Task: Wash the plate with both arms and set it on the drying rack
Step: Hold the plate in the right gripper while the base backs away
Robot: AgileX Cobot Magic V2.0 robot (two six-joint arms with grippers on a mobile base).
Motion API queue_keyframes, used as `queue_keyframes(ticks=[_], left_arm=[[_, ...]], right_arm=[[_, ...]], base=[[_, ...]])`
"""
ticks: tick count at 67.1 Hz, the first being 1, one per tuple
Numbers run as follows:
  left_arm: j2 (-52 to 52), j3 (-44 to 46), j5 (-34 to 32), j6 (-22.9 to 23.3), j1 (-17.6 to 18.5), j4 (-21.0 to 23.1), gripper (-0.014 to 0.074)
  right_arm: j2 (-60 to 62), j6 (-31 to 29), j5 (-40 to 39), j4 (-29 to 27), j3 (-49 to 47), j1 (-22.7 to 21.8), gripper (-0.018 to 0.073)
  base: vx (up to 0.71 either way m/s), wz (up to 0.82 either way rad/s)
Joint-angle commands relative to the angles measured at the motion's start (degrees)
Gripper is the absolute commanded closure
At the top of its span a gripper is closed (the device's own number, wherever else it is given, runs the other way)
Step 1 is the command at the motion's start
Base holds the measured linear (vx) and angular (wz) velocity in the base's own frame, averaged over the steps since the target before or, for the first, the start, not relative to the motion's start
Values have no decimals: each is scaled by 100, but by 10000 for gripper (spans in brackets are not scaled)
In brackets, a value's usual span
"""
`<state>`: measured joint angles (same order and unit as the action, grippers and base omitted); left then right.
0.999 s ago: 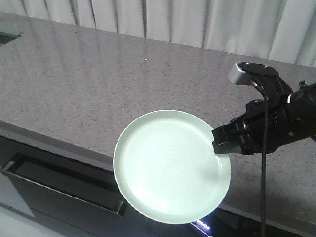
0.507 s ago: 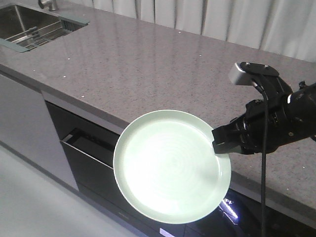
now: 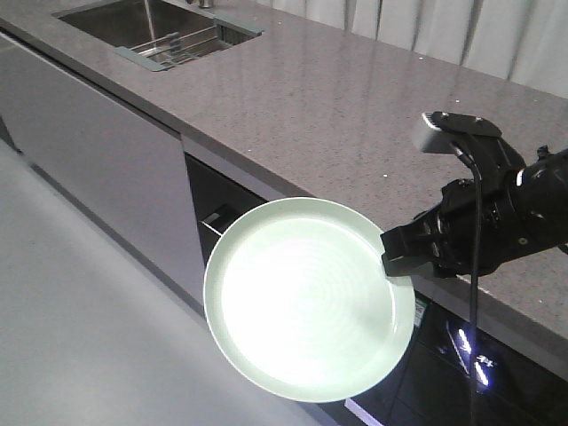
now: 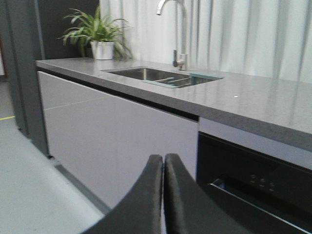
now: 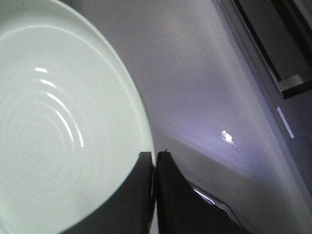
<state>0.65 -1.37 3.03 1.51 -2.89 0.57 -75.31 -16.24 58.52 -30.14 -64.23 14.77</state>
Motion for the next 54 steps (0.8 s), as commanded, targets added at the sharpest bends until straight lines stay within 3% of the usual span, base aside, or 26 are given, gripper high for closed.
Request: queue_keyframes(ticks=[1,54], left_arm=[[84,164,-427,4,41,43,603],[84,164,-427,4,41,43,603]], right_arm=[[178,-56,-188,-210,-156,-16,561],[178,-56,-188,-210,-156,-16,561]], base=[[-10,38],[-8,32]])
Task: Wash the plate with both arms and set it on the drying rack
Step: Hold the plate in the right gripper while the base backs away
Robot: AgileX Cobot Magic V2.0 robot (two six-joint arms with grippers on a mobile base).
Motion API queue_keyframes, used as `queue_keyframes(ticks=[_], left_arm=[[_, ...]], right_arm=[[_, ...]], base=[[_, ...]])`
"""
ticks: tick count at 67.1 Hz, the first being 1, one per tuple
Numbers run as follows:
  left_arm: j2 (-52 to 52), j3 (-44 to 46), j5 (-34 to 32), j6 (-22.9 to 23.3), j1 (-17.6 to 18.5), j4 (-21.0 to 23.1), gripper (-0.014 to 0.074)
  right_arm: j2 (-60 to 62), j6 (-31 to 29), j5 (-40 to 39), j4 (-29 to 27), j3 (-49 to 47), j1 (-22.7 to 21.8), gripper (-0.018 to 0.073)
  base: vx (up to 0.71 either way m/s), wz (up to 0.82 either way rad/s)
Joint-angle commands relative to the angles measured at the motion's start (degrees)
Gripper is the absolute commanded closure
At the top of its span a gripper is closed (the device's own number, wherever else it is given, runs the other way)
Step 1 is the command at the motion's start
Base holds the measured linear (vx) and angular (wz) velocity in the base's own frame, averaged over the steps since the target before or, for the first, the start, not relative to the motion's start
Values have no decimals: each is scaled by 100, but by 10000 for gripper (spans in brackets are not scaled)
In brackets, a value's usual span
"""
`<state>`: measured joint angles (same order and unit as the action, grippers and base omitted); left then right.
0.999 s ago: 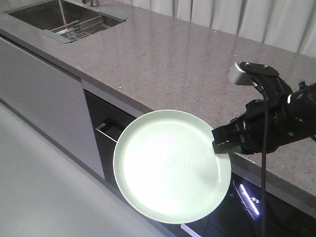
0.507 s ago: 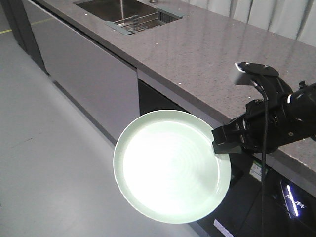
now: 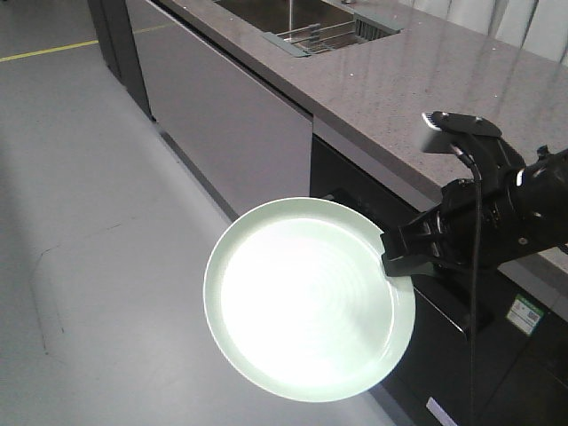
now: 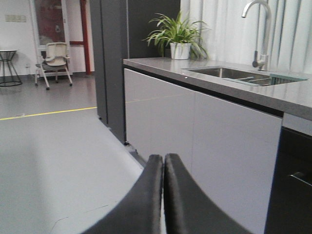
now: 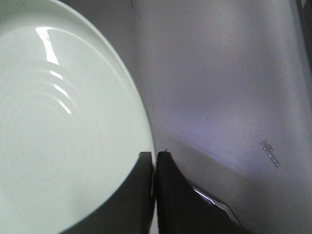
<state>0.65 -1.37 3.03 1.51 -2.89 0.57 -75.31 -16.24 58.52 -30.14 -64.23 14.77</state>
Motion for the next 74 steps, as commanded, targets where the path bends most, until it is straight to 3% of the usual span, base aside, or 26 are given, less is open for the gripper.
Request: queue_keyframes(ticks=[1,74], left_arm=[[84,164,-427,4,41,43,603],[84,164,-427,4,41,43,603]], right_arm=[[178,-56,-188,-210,-156,-16,561],[178,-57,-183,-203,-156,-16,561]], base=[[-6,25],[-6,37]])
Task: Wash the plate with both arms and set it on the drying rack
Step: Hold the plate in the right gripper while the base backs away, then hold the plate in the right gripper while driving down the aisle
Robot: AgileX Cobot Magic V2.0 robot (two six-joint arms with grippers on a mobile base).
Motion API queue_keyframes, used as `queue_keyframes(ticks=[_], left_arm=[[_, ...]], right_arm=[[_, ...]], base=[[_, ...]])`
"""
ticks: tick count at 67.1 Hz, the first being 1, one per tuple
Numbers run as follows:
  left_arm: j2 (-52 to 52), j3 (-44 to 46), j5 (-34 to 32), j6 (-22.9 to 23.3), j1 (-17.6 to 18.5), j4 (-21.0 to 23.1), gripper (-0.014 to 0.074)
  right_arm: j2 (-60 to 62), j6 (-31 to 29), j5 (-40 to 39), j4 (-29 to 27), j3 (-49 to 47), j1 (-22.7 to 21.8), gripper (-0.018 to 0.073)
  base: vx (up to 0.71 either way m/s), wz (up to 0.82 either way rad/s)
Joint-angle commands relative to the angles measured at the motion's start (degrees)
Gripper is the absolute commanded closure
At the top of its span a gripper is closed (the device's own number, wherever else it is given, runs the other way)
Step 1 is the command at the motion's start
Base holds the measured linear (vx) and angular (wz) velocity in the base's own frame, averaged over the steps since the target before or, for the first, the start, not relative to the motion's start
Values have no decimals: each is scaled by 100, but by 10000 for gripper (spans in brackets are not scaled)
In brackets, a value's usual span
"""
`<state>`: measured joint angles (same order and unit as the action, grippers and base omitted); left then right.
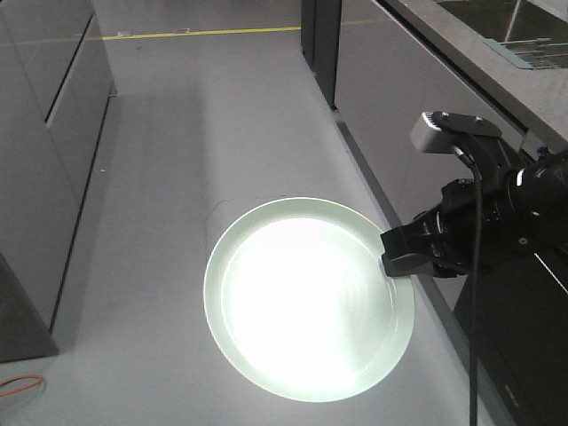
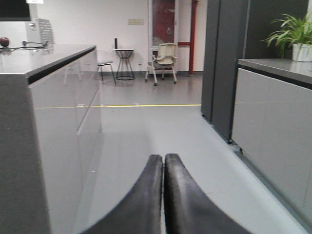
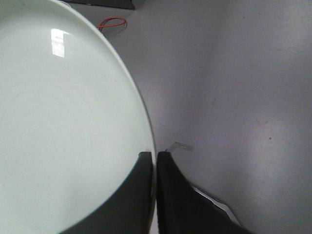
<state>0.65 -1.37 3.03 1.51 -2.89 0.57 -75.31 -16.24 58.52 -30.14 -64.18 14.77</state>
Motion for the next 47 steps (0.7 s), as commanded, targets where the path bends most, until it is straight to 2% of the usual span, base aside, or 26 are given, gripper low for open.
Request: queue_keyframes(ticks=[1,47], left_arm=[[84,164,-427,4,41,43,603],[84,164,-427,4,41,43,603]], right_arm=[[178,-57,-183,-203,-161,-16,561],[178,-57,-183,-203,-161,-16,561]], base=[[-5,30],[1,23]])
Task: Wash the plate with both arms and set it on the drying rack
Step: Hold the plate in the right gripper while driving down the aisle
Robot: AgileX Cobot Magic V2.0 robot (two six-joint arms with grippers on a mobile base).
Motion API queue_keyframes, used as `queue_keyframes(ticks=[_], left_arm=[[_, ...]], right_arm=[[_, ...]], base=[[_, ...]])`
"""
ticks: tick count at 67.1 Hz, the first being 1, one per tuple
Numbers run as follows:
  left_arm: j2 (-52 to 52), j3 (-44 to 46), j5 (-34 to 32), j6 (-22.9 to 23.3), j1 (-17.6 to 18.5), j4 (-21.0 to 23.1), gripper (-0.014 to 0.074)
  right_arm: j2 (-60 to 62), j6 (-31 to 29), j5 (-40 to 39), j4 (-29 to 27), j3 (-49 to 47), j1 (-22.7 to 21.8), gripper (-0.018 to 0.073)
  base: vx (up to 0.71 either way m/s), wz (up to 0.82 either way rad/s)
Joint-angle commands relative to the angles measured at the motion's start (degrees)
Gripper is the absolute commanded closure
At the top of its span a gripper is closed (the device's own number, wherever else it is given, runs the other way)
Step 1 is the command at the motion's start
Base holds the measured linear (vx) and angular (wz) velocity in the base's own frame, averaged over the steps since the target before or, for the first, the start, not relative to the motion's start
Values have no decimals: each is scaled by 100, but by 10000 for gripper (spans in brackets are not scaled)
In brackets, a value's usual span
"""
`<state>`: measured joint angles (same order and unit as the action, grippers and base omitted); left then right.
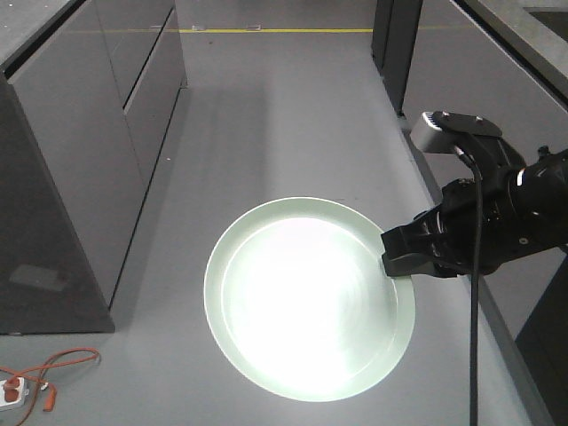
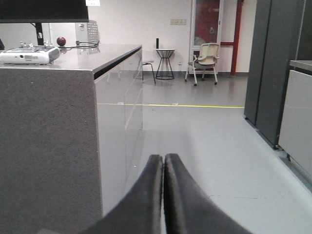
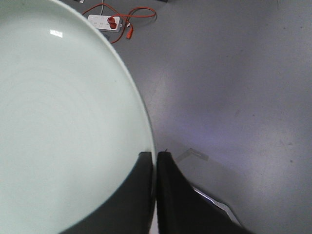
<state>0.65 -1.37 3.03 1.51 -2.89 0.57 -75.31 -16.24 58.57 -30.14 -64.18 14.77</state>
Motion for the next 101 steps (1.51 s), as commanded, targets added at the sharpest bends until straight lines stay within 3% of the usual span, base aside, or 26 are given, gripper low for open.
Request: queue_keyframes(ticks=[1,101], left_arm=[[84,164,-427,4,41,43,603],[84,164,-427,4,41,43,603]], right_arm=[[178,-57,-188,-203,-161,-16,561],[178,-57,-188,-203,-161,-16,561]], base=[[7,16],[13,4]])
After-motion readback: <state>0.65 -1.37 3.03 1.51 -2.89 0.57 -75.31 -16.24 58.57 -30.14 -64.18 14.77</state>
